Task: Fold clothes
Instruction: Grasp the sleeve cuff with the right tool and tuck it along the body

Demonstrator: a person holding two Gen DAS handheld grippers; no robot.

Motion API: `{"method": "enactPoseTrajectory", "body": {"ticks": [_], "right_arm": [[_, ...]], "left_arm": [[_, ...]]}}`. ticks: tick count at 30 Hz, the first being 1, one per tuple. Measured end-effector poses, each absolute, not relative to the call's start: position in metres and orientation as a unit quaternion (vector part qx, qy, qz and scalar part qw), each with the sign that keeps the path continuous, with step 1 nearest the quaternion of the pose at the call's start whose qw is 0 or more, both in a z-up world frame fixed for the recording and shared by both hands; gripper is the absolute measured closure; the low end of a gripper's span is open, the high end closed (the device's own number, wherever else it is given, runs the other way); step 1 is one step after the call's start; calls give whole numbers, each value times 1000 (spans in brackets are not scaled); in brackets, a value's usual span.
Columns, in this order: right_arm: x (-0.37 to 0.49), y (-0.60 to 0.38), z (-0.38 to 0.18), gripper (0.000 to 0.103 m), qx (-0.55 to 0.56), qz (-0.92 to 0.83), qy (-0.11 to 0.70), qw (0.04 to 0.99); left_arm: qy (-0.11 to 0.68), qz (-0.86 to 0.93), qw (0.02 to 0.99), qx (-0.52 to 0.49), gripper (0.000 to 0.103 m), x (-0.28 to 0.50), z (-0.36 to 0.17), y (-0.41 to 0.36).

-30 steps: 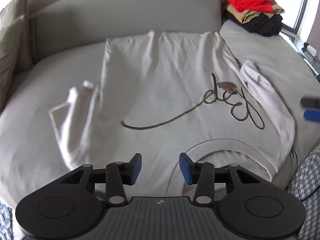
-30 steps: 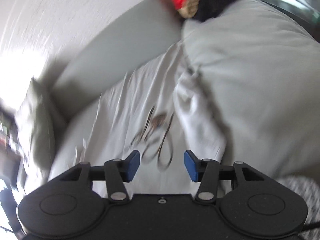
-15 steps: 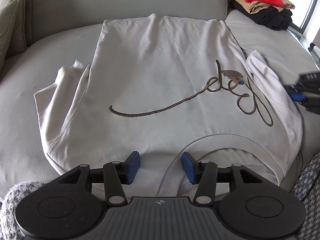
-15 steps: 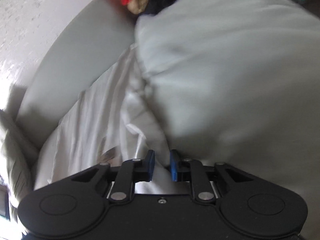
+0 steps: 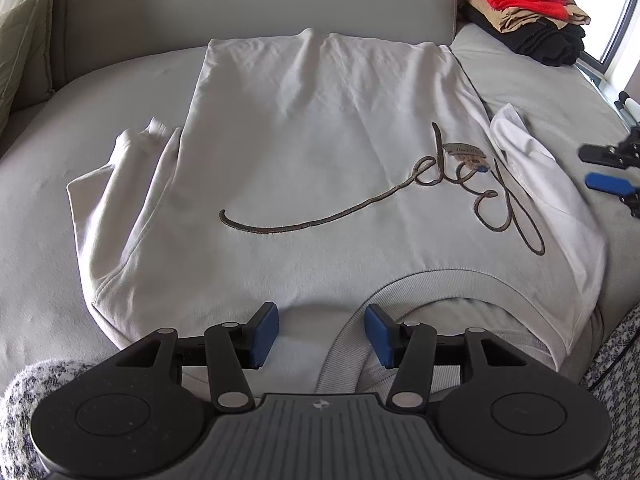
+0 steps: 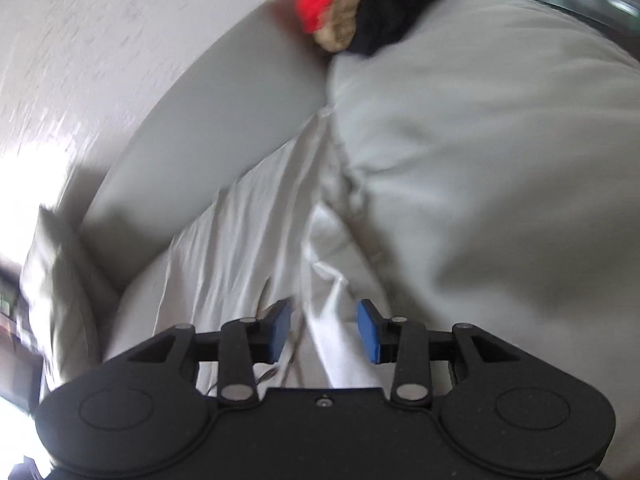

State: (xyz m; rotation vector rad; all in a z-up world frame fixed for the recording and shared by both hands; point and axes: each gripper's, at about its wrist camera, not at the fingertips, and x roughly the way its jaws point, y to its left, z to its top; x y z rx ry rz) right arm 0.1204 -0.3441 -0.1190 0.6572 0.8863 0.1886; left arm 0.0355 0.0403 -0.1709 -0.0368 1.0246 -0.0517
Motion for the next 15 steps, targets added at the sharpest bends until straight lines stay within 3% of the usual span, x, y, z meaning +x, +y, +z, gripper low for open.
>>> {"method": "enactPoseTrajectory", "body": {"ticks": [3, 6, 9, 15], "right_arm": [[121, -351, -132, 68, 334, 60, 441, 831], [123, -358, -144, 80, 355, 31, 461, 813], [126, -362, -155, 84, 367, 5, 475, 799], [129, -351, -159, 86, 383, 41, 481, 788]], "left_arm": [[490, -24, 871, -18, 52, 35, -171, 40], [490, -24, 871, -19, 52, 35, -171, 39], [490, -23, 871, -20, 52, 35, -171, 38], [489, -23, 872, -20, 51, 34, -171, 40]]}}
